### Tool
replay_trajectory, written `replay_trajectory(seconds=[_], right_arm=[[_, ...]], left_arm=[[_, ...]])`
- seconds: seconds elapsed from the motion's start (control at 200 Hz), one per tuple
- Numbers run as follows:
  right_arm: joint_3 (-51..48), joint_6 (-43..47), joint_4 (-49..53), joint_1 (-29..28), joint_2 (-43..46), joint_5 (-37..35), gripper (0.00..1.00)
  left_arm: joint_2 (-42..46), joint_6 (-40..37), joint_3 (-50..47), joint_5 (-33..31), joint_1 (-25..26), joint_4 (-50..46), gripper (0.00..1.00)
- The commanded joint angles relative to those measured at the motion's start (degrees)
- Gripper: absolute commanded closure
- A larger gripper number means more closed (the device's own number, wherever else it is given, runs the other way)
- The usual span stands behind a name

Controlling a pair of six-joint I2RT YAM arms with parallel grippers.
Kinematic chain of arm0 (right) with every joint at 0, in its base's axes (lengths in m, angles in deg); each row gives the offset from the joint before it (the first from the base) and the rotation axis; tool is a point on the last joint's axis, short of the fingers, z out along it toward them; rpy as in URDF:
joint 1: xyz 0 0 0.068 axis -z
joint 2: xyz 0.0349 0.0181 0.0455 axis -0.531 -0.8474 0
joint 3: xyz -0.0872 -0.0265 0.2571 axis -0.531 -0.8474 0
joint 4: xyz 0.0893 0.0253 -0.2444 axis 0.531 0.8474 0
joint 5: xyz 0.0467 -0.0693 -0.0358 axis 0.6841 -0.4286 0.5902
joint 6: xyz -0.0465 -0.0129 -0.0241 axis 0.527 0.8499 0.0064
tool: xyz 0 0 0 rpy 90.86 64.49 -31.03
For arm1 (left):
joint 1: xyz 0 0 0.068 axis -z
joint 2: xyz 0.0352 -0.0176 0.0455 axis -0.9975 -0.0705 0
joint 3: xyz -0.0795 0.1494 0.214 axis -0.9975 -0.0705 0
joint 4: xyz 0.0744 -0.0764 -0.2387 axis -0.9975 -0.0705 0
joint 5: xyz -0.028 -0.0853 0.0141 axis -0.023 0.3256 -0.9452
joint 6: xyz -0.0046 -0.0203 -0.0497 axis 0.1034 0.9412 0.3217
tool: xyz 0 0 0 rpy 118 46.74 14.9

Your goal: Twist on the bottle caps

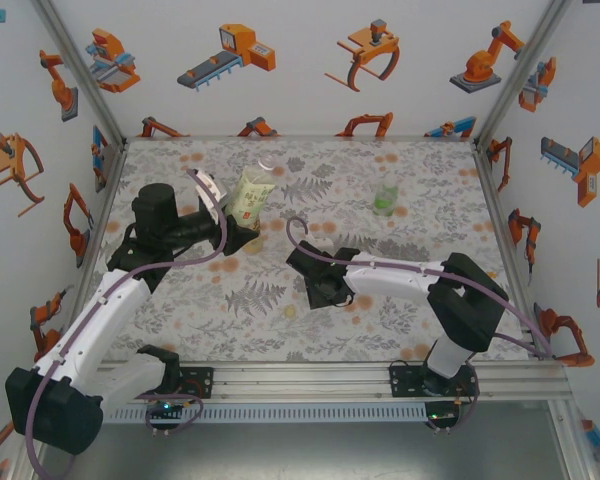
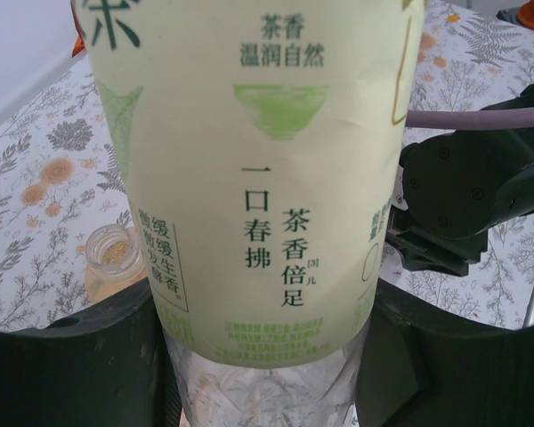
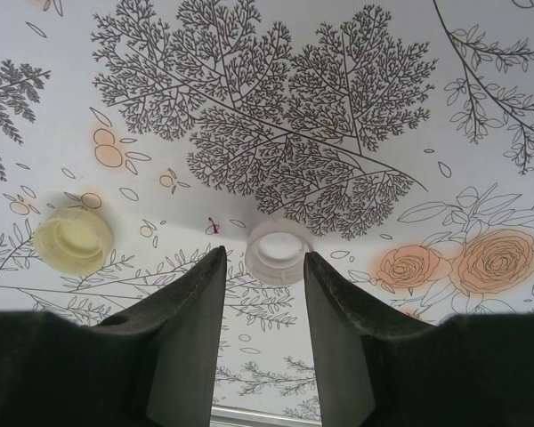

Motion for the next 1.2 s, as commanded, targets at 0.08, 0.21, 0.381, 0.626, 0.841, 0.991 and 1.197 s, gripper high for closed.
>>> replay_trajectory(seconds=[0.08, 0.21, 0.381, 0.626, 0.841, 0.991, 1.197], right_arm=[[-0.6, -0.2, 0.7, 0.2, -0.3, -0.5, 0.60], [0.1, 0.5, 1.1, 0.1, 1.5, -1.0, 0.60], [1.6, 1.6, 2.7, 0.2, 2.3, -2.4, 0.59], [1.5, 1.7, 2.6, 0.3, 0.7, -1.9, 0.54], [0.6, 1.5, 1.0, 0.4, -0.7, -1.0, 0.57], [-0.1, 1.1, 0.5, 0.4, -1.3, -0.7, 0.57], [-1.5, 0.0, -1.0, 0.8, -1.1, 0.4, 0.58]], left_arm=[[-0.1, 0.9, 0.9, 1.2, -0.2, 1.3, 0.93], [-0.3, 1.2, 1.0, 1.2, -0.2, 1.5, 0.93], [-0.7, 1.4, 1.2, 1.7, -0.2, 1.7, 0.93], [-0.6, 1.3, 0.9, 1.5, -0.2, 1.5, 0.93], [-0.4, 1.3, 1.0, 1.5, -0.2, 1.6, 0.93], [-0.6, 1.5, 1.0, 1.6, -0.2, 1.7, 0.93], [-0.8, 1.7, 1.0, 1.8, -0.2, 2.0, 0.92]])
